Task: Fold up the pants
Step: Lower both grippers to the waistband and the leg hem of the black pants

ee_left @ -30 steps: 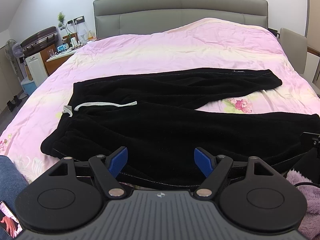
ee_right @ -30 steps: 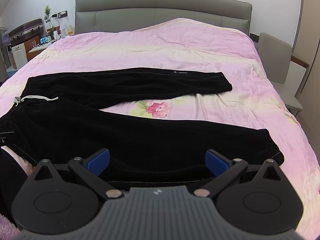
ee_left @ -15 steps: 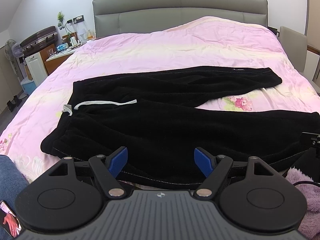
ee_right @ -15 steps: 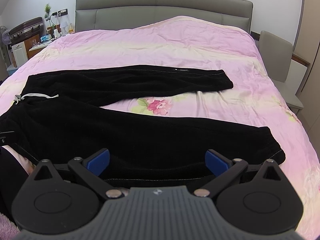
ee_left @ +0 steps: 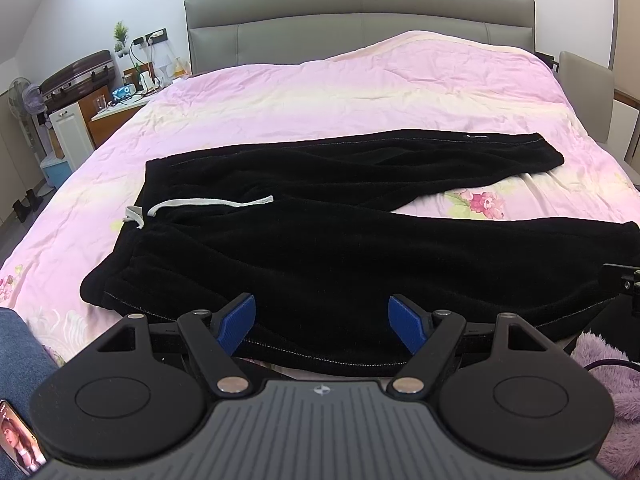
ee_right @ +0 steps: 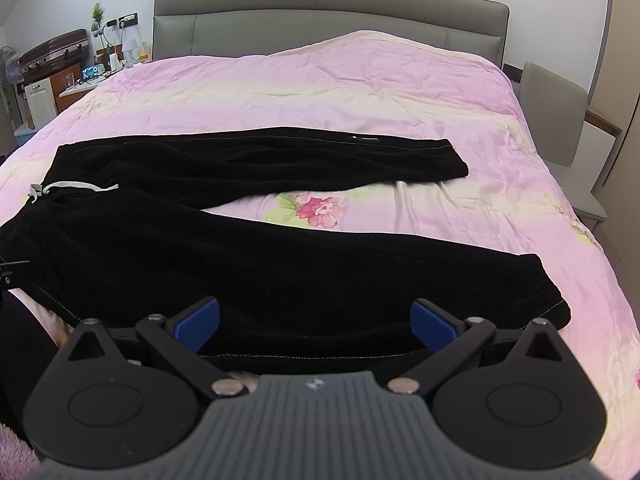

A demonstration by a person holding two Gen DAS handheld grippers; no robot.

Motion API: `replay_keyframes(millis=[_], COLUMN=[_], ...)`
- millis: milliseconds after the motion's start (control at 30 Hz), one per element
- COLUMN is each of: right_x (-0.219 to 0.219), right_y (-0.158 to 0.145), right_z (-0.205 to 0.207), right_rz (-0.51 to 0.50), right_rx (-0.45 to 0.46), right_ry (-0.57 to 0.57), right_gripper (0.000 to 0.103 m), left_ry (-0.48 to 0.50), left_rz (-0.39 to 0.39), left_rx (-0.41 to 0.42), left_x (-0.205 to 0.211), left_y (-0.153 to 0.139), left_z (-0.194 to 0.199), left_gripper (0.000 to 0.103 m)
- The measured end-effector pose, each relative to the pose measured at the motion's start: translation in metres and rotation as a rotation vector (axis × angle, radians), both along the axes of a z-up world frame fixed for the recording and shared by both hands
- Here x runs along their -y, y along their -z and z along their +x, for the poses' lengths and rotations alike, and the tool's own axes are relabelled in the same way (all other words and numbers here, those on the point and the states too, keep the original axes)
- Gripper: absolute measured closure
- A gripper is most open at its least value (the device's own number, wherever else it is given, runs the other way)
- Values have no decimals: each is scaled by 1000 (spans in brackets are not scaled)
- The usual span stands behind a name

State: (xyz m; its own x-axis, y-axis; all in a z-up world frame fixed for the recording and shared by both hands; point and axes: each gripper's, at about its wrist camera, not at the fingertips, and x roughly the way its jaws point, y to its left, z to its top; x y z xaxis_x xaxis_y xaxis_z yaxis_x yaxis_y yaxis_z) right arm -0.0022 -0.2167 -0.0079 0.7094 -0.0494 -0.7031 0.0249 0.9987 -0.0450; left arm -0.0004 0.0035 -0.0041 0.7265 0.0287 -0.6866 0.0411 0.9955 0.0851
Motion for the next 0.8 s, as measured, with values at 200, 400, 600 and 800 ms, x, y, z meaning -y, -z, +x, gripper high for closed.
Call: replay_keyframes(millis=[200,400,600,800], right_x=[0,0,8,55], right_y=[0,1,0,-2], right_z=[0,1,5,25], right_rz=[1,1,-16,-73], right_rx=[0,-1,-5,-15], right_ry=[2,5,-13,-5], right_gripper=[5,5,5,5], left_ry=[3,4,31,14], left_rz=[1,4,29,92], left_rx=[-6,-9,-10,-18], left_x=[0,1,-8,-60], left_y=[3,3,-2,-16], left_z=[1,1,9,36], left_gripper=[14,14,14,16])
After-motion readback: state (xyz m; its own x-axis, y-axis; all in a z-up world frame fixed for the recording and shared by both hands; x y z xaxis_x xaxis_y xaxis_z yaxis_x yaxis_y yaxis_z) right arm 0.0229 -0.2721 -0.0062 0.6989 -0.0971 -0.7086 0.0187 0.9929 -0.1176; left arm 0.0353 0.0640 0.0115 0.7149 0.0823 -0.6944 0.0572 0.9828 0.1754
